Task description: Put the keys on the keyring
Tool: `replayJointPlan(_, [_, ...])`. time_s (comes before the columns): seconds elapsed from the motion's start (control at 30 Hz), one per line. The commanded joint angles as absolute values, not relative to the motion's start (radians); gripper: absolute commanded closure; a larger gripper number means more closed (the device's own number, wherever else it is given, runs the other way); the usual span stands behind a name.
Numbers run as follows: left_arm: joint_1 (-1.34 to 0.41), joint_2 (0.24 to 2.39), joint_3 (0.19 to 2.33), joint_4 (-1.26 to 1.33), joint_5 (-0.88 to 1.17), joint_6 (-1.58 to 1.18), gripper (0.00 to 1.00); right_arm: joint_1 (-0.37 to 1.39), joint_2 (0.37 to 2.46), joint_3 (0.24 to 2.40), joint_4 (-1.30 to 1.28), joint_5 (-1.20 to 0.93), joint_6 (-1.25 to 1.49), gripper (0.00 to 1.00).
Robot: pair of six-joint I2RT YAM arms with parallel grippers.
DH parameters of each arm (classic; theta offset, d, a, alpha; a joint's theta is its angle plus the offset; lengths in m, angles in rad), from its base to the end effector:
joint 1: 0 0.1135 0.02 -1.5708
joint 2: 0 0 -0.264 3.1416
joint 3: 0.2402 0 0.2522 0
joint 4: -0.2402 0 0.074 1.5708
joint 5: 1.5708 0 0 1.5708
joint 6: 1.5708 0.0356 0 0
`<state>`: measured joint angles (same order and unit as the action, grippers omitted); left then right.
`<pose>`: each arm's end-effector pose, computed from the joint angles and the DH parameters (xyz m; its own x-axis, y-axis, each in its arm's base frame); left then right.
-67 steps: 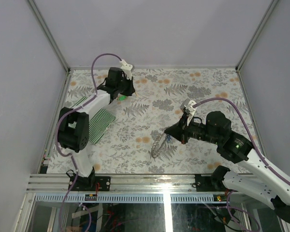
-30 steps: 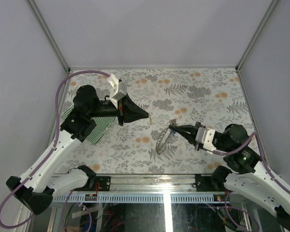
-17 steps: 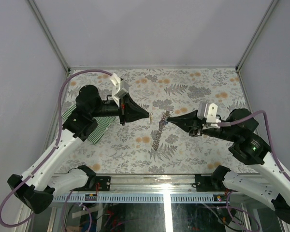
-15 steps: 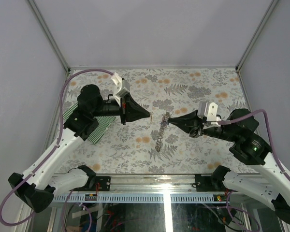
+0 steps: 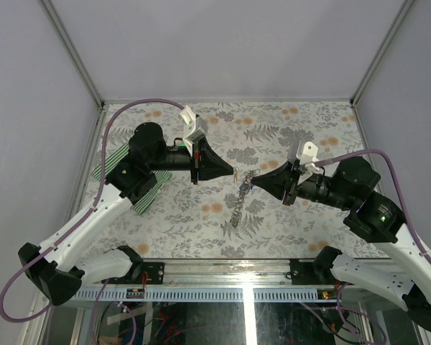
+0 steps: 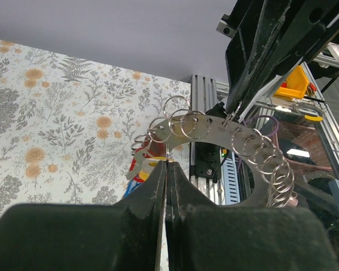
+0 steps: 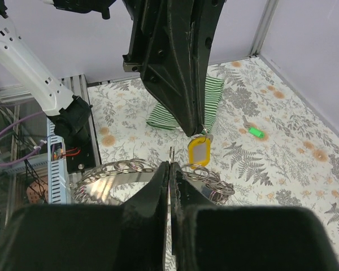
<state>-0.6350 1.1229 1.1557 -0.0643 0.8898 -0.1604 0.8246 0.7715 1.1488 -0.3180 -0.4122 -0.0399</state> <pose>0.1807 -0.1675 0.4164 -0.1845 0.0111 -0.9828 0.9818 0.0486 -0.1838 0.0865 0.1145 0.4499 0.0779 0.0304 -0.9965 -0.9419 0.3298 -0.0635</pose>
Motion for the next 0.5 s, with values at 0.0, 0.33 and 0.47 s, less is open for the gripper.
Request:
replayJointPlan(0.0, [-0.653,1.124,1.189,0.001,0.896,-0.166,1.0,0.829,0.763,1.193,-0.276,-0.381,-0.001,1.0])
replayJointPlan(0.33, [-0.67,1.048,1.129,0.144,0.921,-0.167,1.0,0.83,0.749,1.123,-0.101,-0.477,0.13,1.0])
replayJointPlan(0.47, [-0.67,1.011,1.094,0.152,0.885,-0.151,1.0,0.829,0.759,1.103,-0.029,-0.516,0.199,1.0])
